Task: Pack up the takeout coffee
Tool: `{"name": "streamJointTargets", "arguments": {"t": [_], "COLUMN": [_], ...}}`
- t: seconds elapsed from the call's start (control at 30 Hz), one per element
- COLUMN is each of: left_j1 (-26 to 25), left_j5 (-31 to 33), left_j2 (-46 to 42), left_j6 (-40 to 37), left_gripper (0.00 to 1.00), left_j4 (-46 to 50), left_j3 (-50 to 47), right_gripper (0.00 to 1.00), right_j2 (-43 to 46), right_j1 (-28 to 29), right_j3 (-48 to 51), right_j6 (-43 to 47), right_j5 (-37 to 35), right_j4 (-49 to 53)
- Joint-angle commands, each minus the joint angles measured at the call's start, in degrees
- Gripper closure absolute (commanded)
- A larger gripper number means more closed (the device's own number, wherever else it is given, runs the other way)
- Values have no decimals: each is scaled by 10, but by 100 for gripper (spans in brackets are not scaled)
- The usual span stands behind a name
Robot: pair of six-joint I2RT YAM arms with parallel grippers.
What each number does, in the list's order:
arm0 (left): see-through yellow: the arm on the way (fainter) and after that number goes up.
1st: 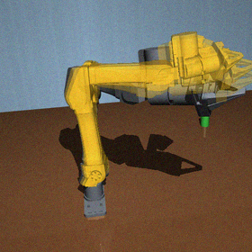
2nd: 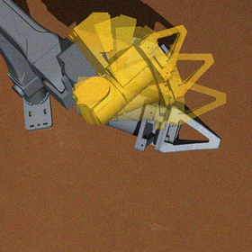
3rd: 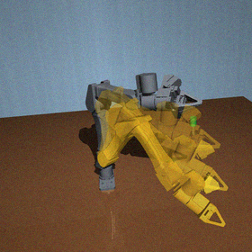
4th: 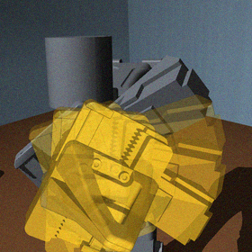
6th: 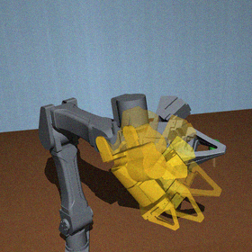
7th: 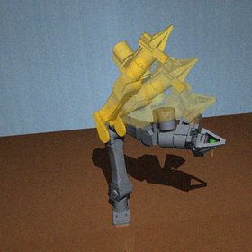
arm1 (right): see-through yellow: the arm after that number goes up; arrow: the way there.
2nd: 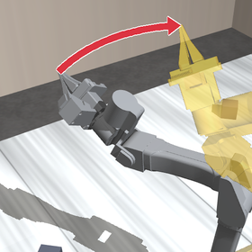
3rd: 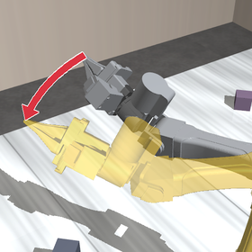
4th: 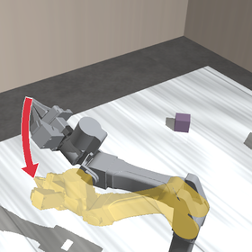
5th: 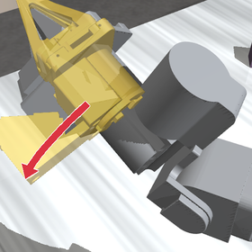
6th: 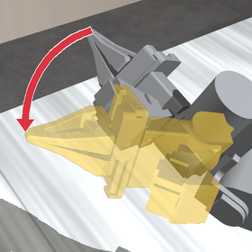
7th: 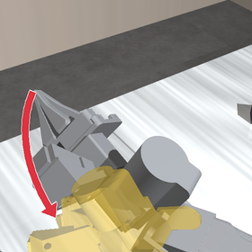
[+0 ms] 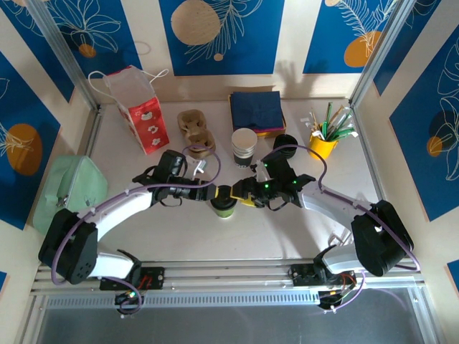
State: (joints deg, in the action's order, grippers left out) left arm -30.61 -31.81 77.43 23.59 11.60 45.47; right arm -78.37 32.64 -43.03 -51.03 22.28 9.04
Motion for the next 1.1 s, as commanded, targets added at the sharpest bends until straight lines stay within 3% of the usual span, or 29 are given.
{"name": "streamJointTargets", "arguments": {"t": [0.0,1.07], "left_j1": [2,-1], "left_j5": [6,30], "left_j2": [8,5], "left_j6": [-16,-6], "left_gripper": [48,53], "left_j4": [12,-12], "left_j3": [9,-53], "right_gripper": [41,42], "right_j2": [-6,-22], "right_j1": [-3,-17], "right_j3": [-2,67], "right_j6": [3,2], "right_j5": [-4,-31], "right_j4": [11,-5]}}
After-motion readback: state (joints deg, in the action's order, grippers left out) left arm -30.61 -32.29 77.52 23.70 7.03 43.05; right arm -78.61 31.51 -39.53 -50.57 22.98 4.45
